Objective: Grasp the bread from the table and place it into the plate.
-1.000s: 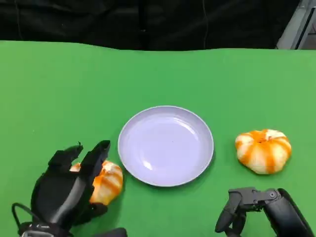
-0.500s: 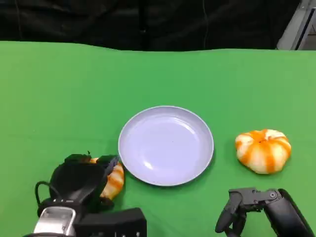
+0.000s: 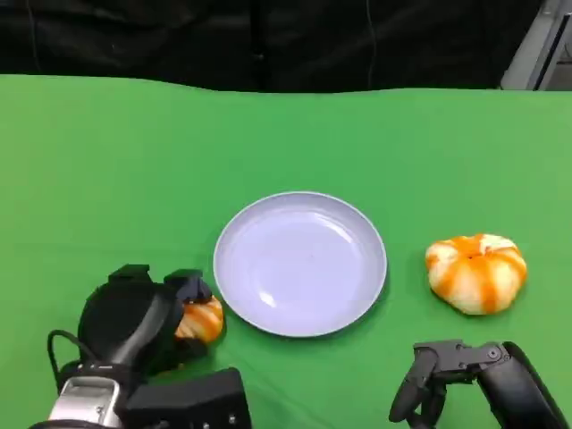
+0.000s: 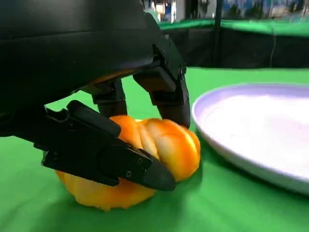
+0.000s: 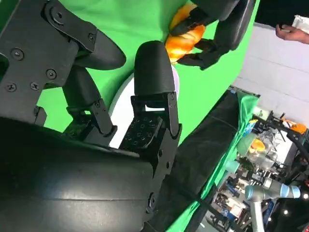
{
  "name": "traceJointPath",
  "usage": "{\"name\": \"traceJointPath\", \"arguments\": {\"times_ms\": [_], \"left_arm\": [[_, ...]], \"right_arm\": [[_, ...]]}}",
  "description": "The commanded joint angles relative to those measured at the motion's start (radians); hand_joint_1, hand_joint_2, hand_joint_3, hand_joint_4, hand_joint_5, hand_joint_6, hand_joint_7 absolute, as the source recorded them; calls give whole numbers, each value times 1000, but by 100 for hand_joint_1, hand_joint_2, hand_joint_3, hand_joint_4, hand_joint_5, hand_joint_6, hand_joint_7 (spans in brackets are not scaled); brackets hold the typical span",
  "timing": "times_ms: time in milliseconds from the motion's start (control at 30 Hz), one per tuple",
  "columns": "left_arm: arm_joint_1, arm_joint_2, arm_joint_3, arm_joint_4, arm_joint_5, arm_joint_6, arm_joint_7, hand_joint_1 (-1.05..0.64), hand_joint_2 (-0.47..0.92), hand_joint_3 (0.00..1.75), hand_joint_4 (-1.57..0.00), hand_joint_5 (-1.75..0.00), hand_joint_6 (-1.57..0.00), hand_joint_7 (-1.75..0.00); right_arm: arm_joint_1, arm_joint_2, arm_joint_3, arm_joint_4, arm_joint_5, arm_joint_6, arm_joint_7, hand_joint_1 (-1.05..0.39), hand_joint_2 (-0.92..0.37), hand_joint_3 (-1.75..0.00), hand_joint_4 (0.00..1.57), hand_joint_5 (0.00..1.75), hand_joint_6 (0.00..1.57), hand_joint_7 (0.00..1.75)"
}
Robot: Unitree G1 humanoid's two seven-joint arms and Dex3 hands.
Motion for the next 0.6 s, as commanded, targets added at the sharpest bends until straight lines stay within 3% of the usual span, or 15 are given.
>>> {"name": "traceJointPath", "arguments": {"times_ms": [33,100,233,433,600], "left_arm": [[11,32,36,-16,-29,-31,55,-23,90,19,-79,-175,-71,-148],[8,36,48,-25,-31,-36,76,-18,73,59,-80,-175,-69,-155],[6,38,63,-37,-27,-44,132,-17,53,96,-83,-175,-73,-155],[15,38,75,-65,-20,-72,212,-15,42,112,-86,-175,-73,-161],[15,43,72,-96,-19,-142,268,-15,37,126,-89,-175,-77,-156]], "right_arm": [[0,-6,-6,-7,-4,5,-12,-6,-3,-147,104,146,110,101],[-3,-8,-9,-7,-3,4,-11,-5,-3,-147,103,147,110,101],[-7,-11,-11,-10,-10,10,-13,-5,-2,-147,103,149,109,101],[0,-13,-10,-13,-12,6,-16,-5,-4,-144,103,150,109,101],[10,-9,-4,-23,-7,13,-12,-4,-6,-143,102,150,109,101]]}}
